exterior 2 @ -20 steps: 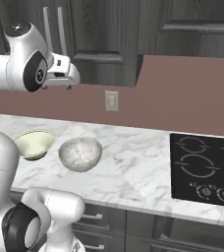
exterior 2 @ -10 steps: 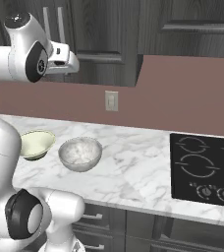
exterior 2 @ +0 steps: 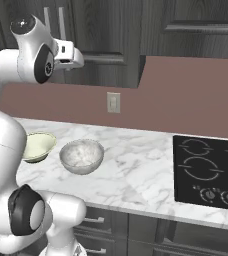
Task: Open the cabinet. Pick the bowls from the counter and place them in the cabinet. Then close the cabinet.
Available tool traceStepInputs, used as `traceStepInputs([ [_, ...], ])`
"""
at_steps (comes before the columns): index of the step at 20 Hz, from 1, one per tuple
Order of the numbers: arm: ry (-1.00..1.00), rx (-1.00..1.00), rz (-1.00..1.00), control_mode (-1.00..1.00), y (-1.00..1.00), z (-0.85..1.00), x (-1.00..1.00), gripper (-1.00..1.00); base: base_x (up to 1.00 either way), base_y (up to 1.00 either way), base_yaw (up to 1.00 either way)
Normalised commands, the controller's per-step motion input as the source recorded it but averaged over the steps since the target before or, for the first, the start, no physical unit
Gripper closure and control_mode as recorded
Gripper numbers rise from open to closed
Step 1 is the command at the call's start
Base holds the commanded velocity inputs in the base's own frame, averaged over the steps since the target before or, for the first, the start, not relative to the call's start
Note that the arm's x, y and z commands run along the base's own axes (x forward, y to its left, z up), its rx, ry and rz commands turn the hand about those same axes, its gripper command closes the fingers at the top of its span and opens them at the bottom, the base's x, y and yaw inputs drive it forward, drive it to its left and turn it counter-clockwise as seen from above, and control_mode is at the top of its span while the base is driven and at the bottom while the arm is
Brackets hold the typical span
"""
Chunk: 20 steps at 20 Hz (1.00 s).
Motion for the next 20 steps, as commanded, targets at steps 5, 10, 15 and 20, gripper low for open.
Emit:
traceStepInputs([
  [5,-0.11,0.0,0.0,-1.0,0.0,0.04,0.39,-1.0,0.0,0.0,0.0],
  [10,-0.05,0.0,0.0,-1.0,0.08,0.23,0.41,-1.0,0.0,0.0,0.0],
  [15,0.0,0.0,0.0,-1.0,0.06,0.39,0.37,-1.0,0.0,0.0,0.0],
  [20,0.0,0.0,0.0,-1.0,0.0,0.24,0.35,-1.0,0.0,0.0,0.0],
])
